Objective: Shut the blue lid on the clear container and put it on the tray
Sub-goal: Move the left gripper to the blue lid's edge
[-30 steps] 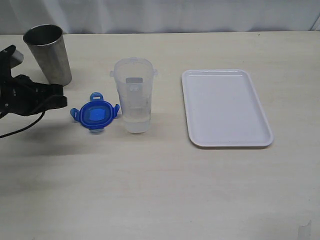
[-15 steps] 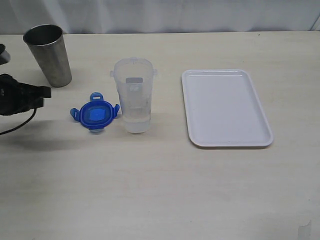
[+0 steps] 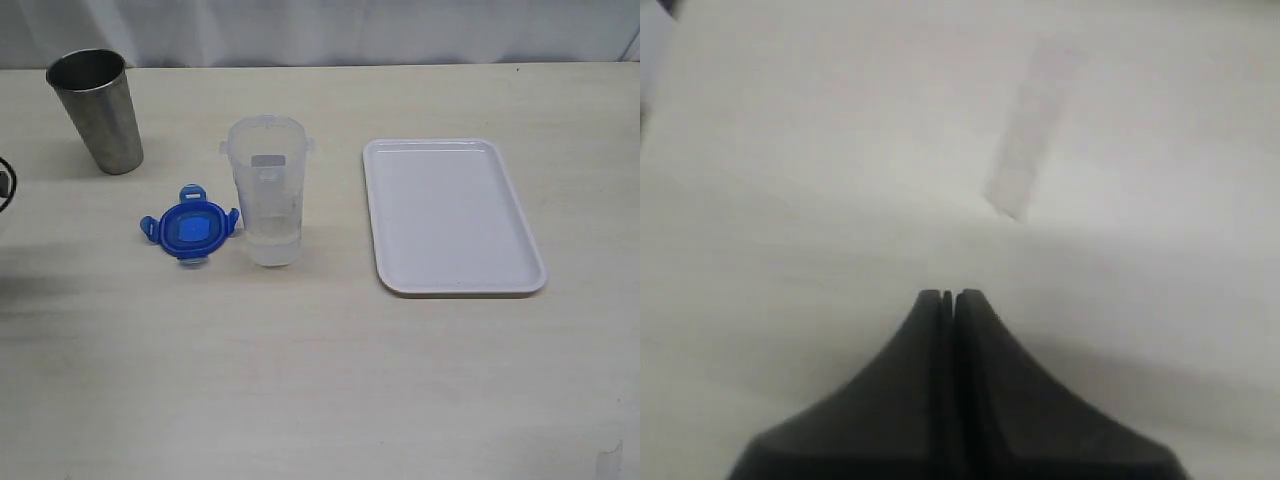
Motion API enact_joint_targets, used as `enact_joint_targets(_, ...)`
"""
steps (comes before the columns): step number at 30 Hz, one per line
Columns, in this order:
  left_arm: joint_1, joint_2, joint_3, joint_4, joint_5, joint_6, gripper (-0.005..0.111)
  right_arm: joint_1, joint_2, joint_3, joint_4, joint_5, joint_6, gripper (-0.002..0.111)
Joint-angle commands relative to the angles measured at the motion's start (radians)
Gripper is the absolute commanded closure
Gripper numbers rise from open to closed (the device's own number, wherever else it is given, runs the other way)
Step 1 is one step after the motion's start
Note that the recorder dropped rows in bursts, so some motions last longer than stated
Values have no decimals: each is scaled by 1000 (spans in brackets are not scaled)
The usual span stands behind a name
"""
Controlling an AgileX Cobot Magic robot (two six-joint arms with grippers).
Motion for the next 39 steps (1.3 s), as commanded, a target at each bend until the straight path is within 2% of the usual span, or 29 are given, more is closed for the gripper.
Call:
enact_joint_targets(1, -2, 17, -42, -636, 70, 570, 105, -6, -5, 1, 8, -3, -1, 104)
enact_joint_targets(3, -20, 17, -24, -840, 32, 712, 95, -6, -5, 1, 8, -3, -1, 104)
enact_joint_targets(5, -54, 17, -6, -951, -19, 797, 82, -6, -5, 1, 8, -3, -1, 104)
enact_joint_targets(7, -102, 23, 8, -966, -82, 792, 68, -6, -5, 1, 8, -3, -1, 104)
enact_joint_targets(9, -145, 45, 15, -970, -116, 790, 61, -6, -5, 1, 8, -3, -1, 104)
enact_joint_targets(16, -235, 143, 15, -1004, -284, 793, 60, -6, -5, 1, 8, -3, -1, 104)
enact_joint_targets(25, -239, 245, 13, -1007, -353, 793, 60, -6, -5, 1, 8, -3, -1, 104)
enact_joint_targets(33, -239, 258, 13, -1045, -399, 793, 60, -6, -5, 1, 8, -3, -1, 104)
enact_joint_targets(39, -280, 274, 13, -1056, -428, 799, 60, -6, -5, 1, 8, -3, -1, 104)
